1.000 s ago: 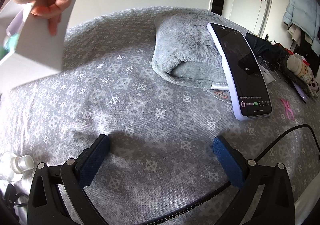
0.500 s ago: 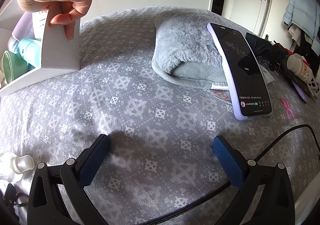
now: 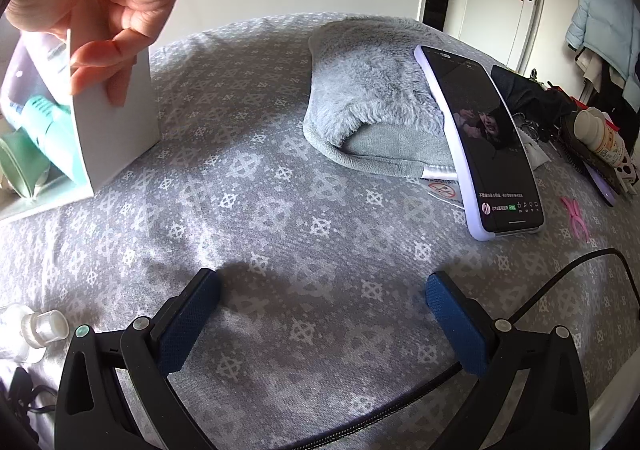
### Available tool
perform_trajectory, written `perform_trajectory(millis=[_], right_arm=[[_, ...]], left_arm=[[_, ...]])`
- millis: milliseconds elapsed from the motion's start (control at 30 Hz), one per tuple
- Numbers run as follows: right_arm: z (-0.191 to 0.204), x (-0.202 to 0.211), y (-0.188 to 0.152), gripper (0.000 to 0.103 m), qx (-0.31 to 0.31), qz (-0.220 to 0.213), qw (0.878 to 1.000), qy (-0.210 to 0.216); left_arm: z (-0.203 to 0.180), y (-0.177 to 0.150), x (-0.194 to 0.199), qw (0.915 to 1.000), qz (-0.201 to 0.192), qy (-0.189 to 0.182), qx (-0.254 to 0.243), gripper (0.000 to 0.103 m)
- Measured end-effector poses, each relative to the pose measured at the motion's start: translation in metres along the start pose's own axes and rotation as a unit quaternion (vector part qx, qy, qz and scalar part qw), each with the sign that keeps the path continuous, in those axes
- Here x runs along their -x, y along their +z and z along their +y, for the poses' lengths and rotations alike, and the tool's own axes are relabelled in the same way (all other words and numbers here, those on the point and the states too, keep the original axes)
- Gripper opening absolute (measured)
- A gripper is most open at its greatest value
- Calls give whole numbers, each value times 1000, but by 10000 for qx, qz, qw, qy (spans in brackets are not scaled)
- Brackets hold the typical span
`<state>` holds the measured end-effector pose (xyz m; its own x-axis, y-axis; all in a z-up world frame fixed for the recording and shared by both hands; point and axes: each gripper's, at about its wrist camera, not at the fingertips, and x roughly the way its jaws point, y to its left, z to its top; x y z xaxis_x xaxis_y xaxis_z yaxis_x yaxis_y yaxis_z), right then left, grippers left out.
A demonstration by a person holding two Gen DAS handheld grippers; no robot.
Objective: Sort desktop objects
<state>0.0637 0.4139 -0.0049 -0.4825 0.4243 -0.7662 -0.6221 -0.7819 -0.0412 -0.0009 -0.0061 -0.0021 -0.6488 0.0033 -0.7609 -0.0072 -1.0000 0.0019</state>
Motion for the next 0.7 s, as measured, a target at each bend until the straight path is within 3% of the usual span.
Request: perform_trajectory(millis=[700], right_arm=[[-2, 0, 0, 103, -13, 5, 10000, 16]], left_arm=[[0, 0, 0, 10000, 2, -3, 0, 103]])
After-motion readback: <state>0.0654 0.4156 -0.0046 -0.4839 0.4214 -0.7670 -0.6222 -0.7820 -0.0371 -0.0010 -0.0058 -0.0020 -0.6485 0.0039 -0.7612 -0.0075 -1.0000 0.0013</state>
